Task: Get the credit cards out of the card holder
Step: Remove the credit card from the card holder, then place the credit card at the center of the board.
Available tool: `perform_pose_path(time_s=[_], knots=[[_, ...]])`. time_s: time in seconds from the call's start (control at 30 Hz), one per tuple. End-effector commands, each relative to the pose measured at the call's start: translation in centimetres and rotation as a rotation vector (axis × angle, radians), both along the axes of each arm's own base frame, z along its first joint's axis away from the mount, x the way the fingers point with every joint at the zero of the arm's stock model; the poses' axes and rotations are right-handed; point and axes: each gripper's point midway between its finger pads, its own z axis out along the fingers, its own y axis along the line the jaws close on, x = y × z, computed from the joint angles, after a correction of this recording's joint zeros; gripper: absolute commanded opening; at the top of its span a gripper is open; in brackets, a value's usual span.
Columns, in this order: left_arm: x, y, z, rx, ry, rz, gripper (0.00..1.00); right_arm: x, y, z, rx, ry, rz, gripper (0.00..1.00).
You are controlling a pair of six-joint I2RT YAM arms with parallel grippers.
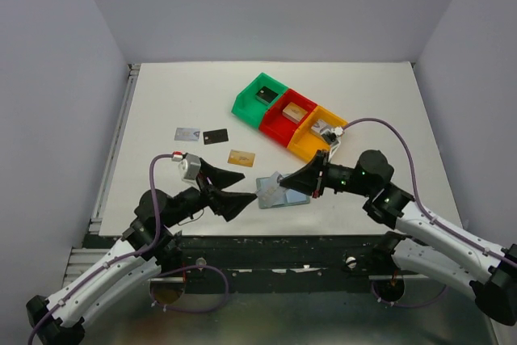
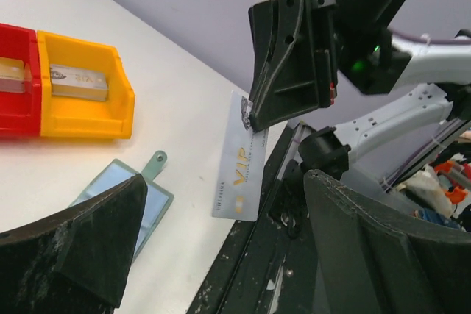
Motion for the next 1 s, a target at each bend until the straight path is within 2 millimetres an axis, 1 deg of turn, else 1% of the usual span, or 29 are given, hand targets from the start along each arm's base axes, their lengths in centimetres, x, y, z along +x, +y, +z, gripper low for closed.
perform_pose_path(time_s=[0.0,0.07,0.23,0.4,0.53,0.63,0.73,0.83,0.9,0.97], knots=[[0.4,0.6,4.2,-0.236,-0.041,0.032,0.97,0.9,-0.4,6.4,0.398,-0.081,-0.084,0.00],[0.7,0.4,4.0,-0.236,-0.021,0.032,0.94,0.8,-0.8,6.4,0.459,-0.071,-0.088,0.00],[1.0,0.1,3.4,-0.241,0.012,0.028,0.89,0.5,-1.2,7.1,0.508,-0.075,-0.085,0.00],[1.1,-0.4,2.8,-0.231,0.057,0.015,0.84,0.5,-1.2,7.3,0.513,-0.072,-0.088,0.00],[0.7,-0.8,3.0,-0.259,0.062,-0.025,0.80,0.3,-1.0,7.4,0.510,-0.070,-0.068,0.00],[0.3,-1.1,3.5,-0.280,0.053,-0.060,0.74,0.3,-0.9,7.4,0.510,-0.069,-0.066,0.00],[-0.3,-1.5,4.2,-0.295,0.038,-0.107,0.66,0.4,-0.8,7.4,0.506,-0.066,-0.061,0.00],[-0.7,-1.8,4.5,-0.308,0.035,-0.146,0.59,0.4,-0.6,7.2,0.501,-0.059,-0.055,0.00],[-1.0,-1.9,4.8,-0.320,0.035,-0.164,0.53,0.5,-0.5,7.1,0.497,-0.054,-0.055,0.00],[-1.1,-2.0,4.8,-0.325,0.033,-0.174,0.49,0.5,-0.5,7.0,0.494,-0.050,-0.052,0.00]])
